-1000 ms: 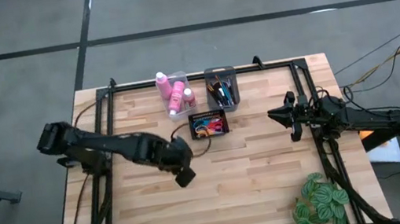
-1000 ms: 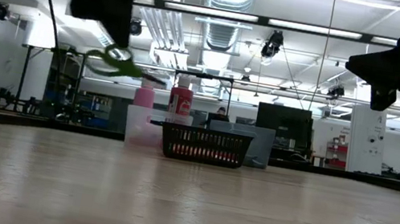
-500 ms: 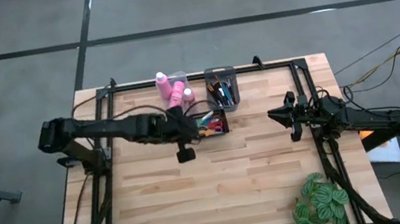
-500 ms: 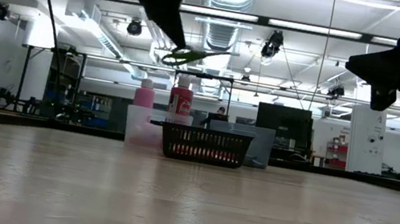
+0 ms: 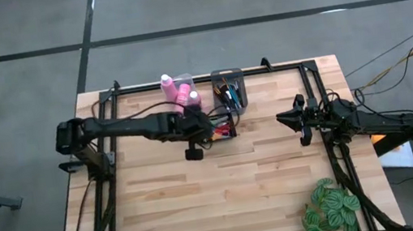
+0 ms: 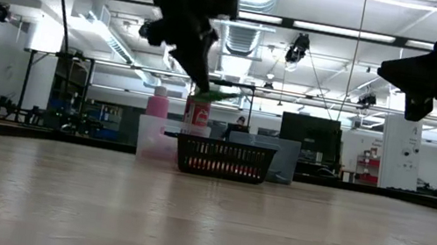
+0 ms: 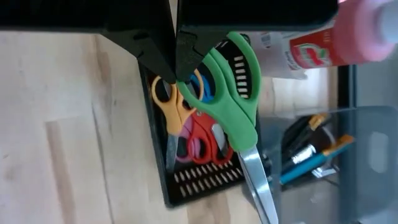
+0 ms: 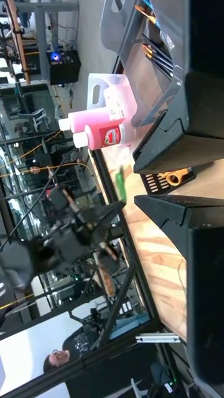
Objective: Pick & Place Paint Supplies
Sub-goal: Put the green scissors into the black bin, then return to Home Position
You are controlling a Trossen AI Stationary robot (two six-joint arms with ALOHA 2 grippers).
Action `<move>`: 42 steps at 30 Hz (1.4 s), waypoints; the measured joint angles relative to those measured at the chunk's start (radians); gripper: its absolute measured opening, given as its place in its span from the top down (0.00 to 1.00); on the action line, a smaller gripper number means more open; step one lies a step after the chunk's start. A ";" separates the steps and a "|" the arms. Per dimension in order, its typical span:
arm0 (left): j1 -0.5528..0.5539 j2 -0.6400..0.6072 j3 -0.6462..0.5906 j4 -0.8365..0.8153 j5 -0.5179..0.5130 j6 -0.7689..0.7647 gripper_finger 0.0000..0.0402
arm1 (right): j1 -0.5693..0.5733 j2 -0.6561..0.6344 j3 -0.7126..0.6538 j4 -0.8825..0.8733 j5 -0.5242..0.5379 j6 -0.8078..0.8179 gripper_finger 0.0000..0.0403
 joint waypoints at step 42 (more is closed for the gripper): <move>0.043 0.199 -0.013 0.108 0.008 0.058 0.89 | 0.000 0.000 0.000 0.000 0.000 0.000 0.84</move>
